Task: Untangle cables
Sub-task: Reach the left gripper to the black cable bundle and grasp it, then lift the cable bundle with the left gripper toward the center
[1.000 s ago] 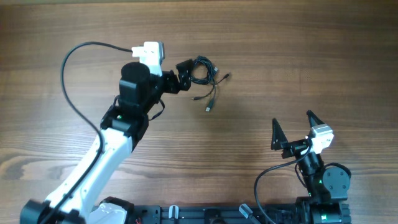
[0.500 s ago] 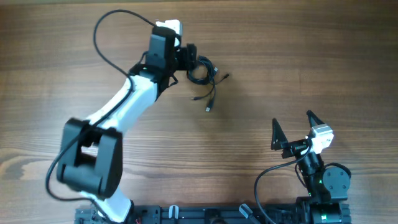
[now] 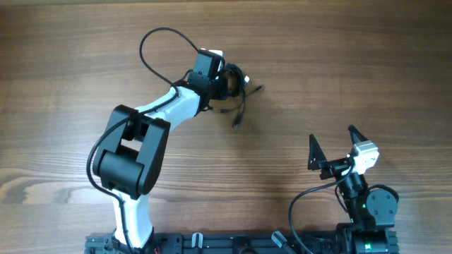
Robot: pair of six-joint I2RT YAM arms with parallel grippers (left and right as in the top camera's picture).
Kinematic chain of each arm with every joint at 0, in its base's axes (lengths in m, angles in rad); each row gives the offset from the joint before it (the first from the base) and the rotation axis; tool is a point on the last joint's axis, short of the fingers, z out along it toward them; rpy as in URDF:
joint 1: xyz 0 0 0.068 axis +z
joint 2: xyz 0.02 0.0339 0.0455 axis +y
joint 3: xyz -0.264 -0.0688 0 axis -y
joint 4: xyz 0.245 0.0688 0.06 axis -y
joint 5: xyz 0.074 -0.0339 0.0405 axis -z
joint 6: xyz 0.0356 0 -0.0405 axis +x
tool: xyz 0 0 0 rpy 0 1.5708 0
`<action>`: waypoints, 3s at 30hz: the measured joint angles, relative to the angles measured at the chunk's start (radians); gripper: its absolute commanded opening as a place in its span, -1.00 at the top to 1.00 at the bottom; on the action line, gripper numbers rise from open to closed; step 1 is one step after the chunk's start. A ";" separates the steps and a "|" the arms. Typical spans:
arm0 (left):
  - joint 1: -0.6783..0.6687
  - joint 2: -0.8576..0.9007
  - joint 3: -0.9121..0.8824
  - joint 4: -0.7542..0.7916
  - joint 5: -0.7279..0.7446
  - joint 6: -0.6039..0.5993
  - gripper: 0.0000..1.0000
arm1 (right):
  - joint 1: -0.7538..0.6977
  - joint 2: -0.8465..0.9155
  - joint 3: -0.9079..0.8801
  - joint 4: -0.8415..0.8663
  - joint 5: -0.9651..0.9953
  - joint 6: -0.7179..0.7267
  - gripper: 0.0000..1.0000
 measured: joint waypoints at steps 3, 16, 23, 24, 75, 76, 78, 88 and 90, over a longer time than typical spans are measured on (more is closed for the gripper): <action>0.000 0.000 0.013 -0.047 -0.018 -0.013 0.92 | 0.000 0.000 0.000 0.000 0.000 0.000 -0.99; -0.006 -0.283 0.005 -0.581 -0.157 -0.281 -0.72 | 0.000 0.000 0.000 0.000 0.000 0.000 -0.99; -0.006 -0.311 0.005 -0.602 -0.102 -0.332 -1.00 | 0.000 0.000 0.000 0.000 0.000 0.000 -0.99; -0.006 -0.311 0.005 -0.602 -0.095 -0.332 -1.00 | 0.000 0.000 0.000 0.000 0.000 0.000 -1.00; 0.107 -0.610 -0.153 -0.461 -0.096 -0.010 0.92 | 0.000 0.000 0.000 0.000 0.000 0.000 -1.00; 0.107 -0.673 -0.153 -0.507 -0.096 -0.011 0.92 | 0.000 0.000 0.000 0.000 0.000 0.000 -0.99; 0.107 -0.716 -0.153 -0.544 -0.084 -0.014 0.92 | 0.000 0.000 0.000 0.000 0.000 0.000 -1.00; 0.107 -0.764 -0.153 -0.558 -0.018 -0.156 0.92 | 0.000 0.000 0.000 0.012 -0.112 0.442 -0.99; 0.107 -0.764 -0.153 -0.558 -0.010 -0.198 0.92 | 0.000 0.000 0.000 0.013 -0.163 0.852 -0.99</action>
